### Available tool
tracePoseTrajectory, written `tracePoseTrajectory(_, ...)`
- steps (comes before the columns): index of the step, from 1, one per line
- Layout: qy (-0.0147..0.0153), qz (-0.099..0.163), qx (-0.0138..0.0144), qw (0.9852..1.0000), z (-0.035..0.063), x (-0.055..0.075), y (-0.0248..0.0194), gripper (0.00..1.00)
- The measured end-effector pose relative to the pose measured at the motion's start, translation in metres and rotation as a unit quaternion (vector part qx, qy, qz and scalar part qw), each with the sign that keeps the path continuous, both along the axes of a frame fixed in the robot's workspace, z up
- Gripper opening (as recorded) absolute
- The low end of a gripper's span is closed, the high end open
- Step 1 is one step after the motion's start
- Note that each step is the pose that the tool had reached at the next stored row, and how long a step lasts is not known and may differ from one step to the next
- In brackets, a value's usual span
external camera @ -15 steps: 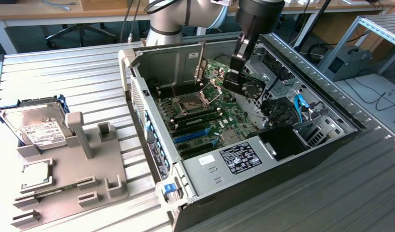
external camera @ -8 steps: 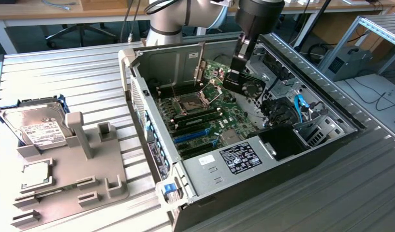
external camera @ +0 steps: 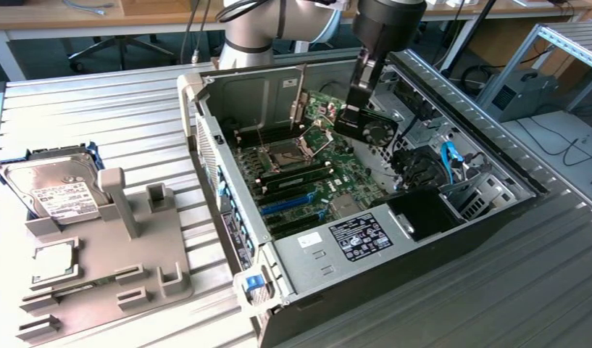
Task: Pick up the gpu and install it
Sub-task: 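Insert the gpu into the slot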
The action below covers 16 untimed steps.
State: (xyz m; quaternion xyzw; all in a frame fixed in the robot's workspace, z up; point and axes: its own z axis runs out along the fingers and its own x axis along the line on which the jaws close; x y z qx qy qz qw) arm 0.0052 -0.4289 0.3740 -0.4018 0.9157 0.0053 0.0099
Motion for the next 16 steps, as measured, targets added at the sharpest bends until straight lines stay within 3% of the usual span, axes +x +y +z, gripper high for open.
tracePoseTrajectory(16, 0.0, 0.047, 0.0, 0.9989, -0.0007, 0.0, 0.0, 0.26)
